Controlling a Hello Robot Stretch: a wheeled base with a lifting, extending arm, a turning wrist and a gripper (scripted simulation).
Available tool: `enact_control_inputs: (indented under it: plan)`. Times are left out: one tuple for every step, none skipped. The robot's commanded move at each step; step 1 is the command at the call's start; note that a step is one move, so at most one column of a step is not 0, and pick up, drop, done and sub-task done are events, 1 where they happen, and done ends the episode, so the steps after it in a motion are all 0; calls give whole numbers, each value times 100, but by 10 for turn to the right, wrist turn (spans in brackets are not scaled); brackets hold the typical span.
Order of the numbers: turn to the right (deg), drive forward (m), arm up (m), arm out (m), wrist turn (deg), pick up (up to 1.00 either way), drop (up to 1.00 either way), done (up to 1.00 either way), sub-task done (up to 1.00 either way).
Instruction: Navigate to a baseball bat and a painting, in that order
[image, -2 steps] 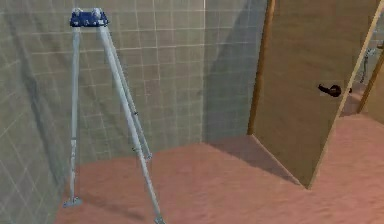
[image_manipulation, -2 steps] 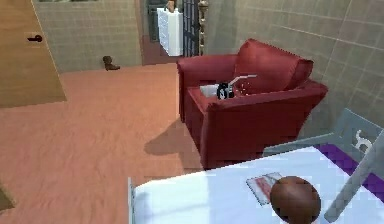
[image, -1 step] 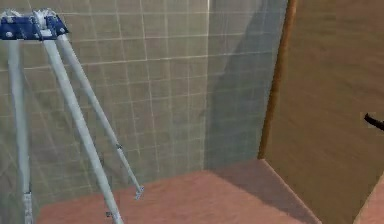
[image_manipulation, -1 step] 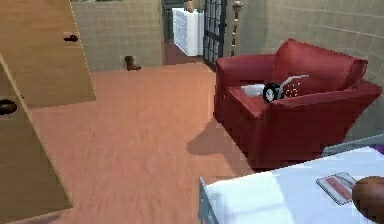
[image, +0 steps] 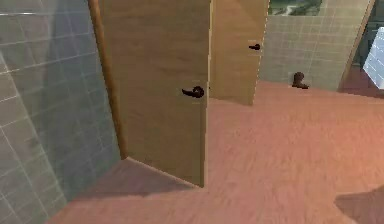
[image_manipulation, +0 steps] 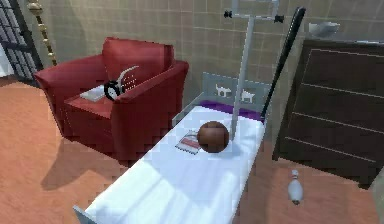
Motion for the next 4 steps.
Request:
enact_control_inputs:
  plan:
    - [270,0,0,0,0,0,0,0,0]
    - [0,100,0,0,0,0,0,0,0]
    - [30,0,0,0,0,0,0,0,0]
    - [0,50,0,0,0,0,0,0,0]
